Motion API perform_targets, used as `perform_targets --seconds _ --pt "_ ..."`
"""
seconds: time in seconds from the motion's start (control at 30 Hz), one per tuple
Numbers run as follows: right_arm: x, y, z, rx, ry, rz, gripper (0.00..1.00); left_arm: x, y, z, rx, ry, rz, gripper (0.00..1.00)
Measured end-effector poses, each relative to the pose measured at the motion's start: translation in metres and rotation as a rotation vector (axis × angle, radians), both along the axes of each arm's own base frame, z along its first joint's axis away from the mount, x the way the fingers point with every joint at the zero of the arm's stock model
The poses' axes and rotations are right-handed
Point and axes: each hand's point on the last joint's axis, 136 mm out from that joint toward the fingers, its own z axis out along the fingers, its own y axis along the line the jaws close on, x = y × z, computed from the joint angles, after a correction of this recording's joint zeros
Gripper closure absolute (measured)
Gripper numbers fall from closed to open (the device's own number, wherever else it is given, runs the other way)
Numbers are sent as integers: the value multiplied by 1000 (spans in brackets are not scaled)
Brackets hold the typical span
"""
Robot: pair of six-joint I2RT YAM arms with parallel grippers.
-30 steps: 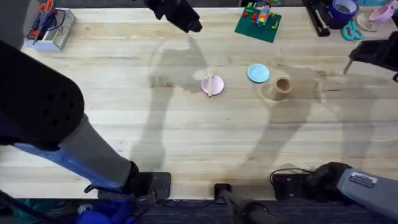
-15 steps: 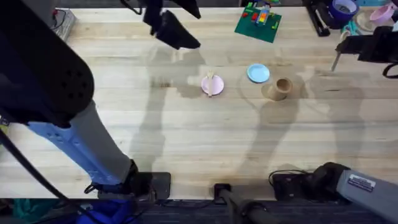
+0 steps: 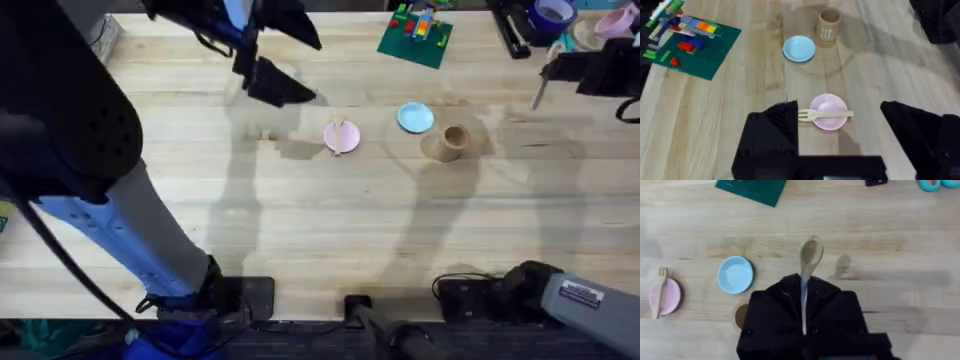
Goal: Pick up a utensil and set it on the pink plate, then put the other utensil in the container.
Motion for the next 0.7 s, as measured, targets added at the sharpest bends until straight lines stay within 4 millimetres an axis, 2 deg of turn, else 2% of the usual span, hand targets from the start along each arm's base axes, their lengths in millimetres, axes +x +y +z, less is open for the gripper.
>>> perform_targets --seconds 0.23,0.47,0.7 --pt "8 6 10 20 -60 39 966 -3 -14 -31 -61 -38 -27 8" --pt "12 7 14 4 -86 60 966 -6 -41 -58 -146 -132 -76 8" --pt "21 8 20 -55 -163 130 966 3 -66 -66 -184 -154 -69 8"
